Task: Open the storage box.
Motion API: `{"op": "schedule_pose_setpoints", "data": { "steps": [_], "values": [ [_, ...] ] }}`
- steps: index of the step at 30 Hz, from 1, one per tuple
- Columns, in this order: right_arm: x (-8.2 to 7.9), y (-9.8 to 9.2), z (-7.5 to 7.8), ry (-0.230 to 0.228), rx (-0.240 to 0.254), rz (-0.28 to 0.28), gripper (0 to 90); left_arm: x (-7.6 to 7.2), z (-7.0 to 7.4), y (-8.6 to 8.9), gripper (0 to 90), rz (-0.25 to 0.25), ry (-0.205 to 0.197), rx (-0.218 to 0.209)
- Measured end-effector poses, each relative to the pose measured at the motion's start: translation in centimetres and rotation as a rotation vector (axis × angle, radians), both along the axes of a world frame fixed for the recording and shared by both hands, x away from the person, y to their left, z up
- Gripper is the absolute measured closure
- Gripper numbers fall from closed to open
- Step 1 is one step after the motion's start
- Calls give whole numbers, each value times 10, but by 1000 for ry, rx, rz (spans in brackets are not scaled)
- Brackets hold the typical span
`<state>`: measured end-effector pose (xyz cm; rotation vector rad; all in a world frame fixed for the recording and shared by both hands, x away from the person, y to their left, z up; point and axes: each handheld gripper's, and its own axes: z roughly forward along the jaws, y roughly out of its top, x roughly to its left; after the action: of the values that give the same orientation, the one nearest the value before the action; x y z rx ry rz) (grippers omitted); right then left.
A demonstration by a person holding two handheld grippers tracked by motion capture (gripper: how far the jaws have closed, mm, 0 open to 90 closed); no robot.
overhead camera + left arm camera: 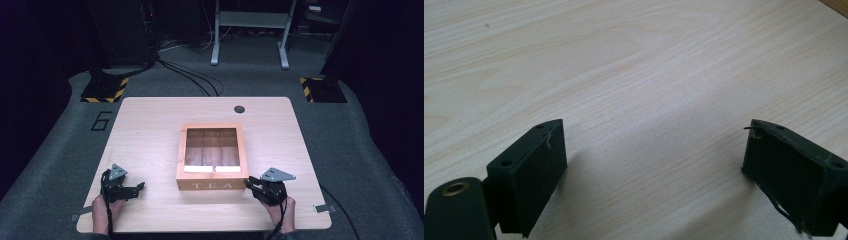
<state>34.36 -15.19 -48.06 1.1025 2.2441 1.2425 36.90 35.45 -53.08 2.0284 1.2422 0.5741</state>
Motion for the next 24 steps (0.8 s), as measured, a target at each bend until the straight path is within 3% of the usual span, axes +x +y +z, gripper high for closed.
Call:
{"op": "schedule_pose_setpoints", "data": {
  "steps": [8,13,20,22,24],
  "values": [
    [-1,-2,0,-1,15,7,754,0,0,0,102,-1,1,0],
    [-3,-8,6,-30,97,7,785,0,0,0,102,-1,2,-2],
    [-1,1,-3,1,-10,4,727,0,0,0,102,-2,1,2],
    [0,2,-5,4,-25,4,722,0,0,0,102,-1,0,0],
    [0,1,-5,2,-9,1,728,0,0,0,102,-1,1,0]
  ]
}}
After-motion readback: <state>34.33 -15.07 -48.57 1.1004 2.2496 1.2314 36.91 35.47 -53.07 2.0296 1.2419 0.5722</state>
